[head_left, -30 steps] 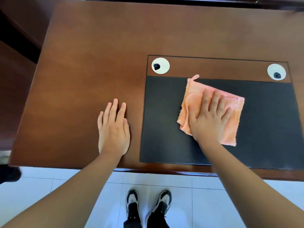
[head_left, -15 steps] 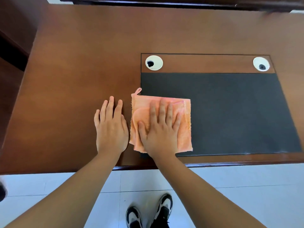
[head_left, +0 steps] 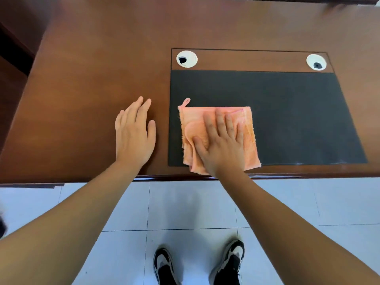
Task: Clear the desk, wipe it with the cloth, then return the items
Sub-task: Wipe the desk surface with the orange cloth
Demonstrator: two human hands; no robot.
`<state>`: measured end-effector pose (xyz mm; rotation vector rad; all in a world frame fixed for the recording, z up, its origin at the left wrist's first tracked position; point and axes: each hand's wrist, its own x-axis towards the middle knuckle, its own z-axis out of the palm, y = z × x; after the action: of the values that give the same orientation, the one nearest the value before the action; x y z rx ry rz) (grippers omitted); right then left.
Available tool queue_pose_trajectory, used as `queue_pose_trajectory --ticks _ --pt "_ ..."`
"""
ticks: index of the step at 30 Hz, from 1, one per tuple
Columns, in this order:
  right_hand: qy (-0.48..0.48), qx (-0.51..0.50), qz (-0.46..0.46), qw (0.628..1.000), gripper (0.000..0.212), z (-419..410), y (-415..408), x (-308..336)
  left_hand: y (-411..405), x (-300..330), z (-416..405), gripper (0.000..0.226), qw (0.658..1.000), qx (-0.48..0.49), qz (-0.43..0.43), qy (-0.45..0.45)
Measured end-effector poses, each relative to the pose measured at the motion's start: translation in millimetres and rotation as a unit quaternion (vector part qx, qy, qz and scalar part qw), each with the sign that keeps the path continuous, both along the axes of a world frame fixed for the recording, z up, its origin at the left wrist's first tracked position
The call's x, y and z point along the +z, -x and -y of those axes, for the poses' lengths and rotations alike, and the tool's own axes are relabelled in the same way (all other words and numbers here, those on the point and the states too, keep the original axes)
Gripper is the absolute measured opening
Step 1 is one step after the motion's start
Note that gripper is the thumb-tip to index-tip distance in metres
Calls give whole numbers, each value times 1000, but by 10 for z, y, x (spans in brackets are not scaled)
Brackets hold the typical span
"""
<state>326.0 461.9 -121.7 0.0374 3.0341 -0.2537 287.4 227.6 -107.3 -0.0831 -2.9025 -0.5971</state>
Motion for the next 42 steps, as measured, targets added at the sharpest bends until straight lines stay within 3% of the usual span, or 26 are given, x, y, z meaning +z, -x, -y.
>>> queue_pose_trajectory --ticks 8,19,30,38,42 --pt "1 -20 -26 999 76 -915 -138 -9 -234 72 -1231 48 999 -9 21 -33" --pt "-4 -53 -26 998 77 -2221 -170 -20 -24 7 -2610 54 998 33 33 46" --pt "8 -149 -20 989 79 -3812 -134 16 131 -139 -2786 62 988 74 84 108" --pt "-29 -223 -20 974 82 -3596 -38 11 145 -128 -2820 61 984 75 84 135" --pt "-43 -205 -8 978 81 -3285 96 -7 152 -142 -2824 61 982 79 82 151"
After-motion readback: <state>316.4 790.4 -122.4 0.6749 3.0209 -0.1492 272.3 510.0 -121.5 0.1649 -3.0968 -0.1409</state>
